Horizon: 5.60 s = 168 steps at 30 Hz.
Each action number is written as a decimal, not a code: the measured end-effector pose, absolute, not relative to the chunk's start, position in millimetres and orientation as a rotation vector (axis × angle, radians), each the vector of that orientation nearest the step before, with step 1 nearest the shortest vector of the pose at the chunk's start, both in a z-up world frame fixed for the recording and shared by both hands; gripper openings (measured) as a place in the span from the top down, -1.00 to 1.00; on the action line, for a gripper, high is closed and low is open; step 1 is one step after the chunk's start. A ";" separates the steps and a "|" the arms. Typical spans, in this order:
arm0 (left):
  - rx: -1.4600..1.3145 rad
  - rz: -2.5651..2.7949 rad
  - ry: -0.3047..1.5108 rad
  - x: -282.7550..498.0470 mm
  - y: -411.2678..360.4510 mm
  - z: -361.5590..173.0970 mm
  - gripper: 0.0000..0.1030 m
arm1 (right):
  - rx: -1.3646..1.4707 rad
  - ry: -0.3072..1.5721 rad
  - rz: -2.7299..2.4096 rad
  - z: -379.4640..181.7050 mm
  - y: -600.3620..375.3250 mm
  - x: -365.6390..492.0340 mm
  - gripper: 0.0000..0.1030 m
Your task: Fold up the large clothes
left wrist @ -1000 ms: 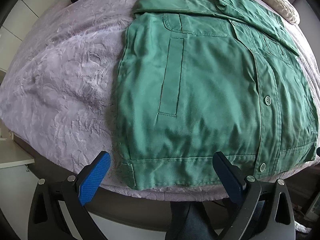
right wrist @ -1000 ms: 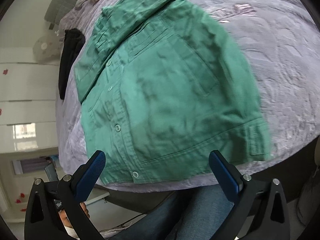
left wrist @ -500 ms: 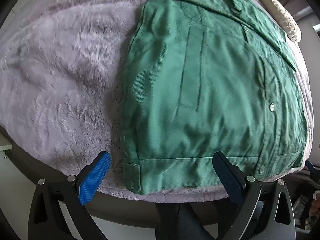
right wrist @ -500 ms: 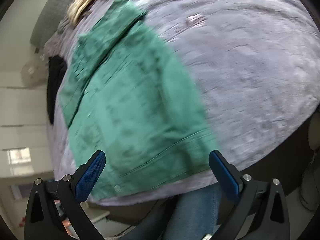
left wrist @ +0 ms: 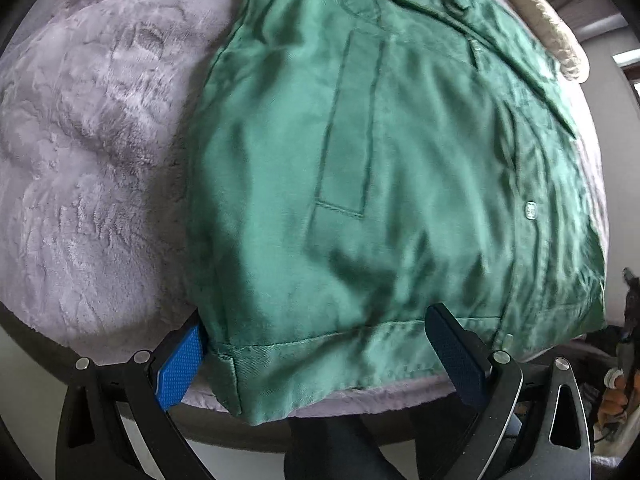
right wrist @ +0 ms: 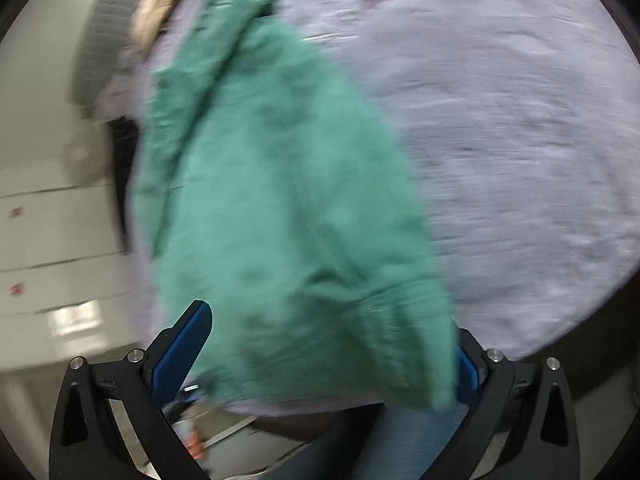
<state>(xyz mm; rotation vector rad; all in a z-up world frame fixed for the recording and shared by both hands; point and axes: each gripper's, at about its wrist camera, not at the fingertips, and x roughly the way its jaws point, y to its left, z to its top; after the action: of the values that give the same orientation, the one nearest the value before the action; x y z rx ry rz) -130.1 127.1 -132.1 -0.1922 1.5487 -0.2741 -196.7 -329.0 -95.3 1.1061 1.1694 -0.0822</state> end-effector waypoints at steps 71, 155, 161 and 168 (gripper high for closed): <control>0.040 -0.082 1.231 248.0 58.9 -95.0 -0.61 | 0.649 1.208 -0.195 -92.5 -443.1 190.0 -0.50; -0.052 -0.147 1.307 186.9 110.4 -115.5 0.90 | 0.707 1.142 -0.388 -104.6 -445.4 86.5 0.90; 0.002 -0.126 1.305 167.3 108.5 -103.9 0.90 | 0.723 1.164 -0.383 -95.8 -444.4 75.9 0.84; -0.018 -0.089 1.327 140.7 114.3 -89.8 0.89 | 0.751 1.188 -0.400 -84.0 -436.6 49.5 0.80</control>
<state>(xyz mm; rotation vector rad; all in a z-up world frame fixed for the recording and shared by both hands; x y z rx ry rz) 140.7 114.3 -89.8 -0.0182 1.3270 -0.0890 49.5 -436.6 -84.0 0.7509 1.1884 -0.3997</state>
